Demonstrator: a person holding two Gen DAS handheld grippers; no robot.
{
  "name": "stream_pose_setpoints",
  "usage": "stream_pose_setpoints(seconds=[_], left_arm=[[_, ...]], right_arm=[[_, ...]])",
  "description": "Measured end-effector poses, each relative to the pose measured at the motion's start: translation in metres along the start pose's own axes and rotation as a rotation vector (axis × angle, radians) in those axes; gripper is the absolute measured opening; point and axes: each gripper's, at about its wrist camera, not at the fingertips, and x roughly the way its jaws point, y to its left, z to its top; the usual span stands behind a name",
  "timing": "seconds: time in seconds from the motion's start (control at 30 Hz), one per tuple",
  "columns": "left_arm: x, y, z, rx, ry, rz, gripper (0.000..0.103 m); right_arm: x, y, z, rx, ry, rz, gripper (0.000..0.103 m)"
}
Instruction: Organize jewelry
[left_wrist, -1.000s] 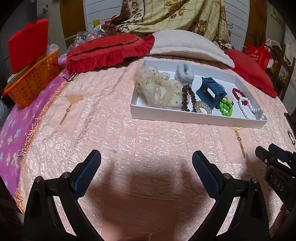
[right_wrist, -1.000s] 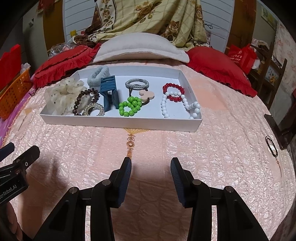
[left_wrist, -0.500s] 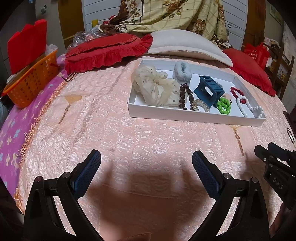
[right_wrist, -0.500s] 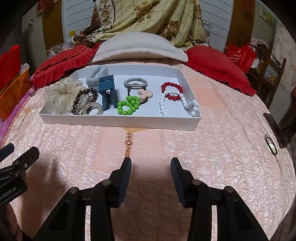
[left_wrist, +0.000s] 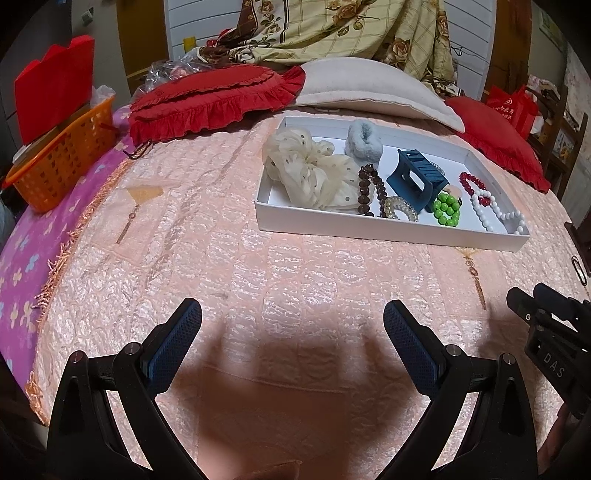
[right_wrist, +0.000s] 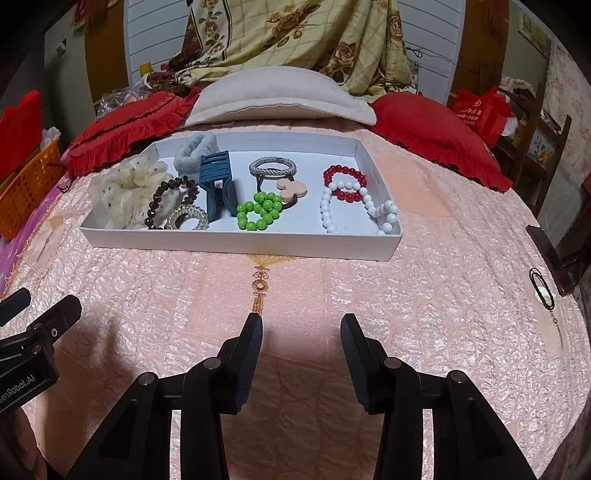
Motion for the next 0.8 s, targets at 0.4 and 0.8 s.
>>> stream_pose_setpoints(seconds=[0.4,0.8], left_arm=[[0.001,0.000,-0.001,0.002,-0.002,0.006,0.099],[0.001,0.001,-0.001,0.000,-0.004,0.023,0.099]], right_arm=[[0.001,0.006,0.003,-0.015,-0.007,0.003,0.042],[0.009,0.017,0.006,-0.040,0.003,0.008,0.042]])
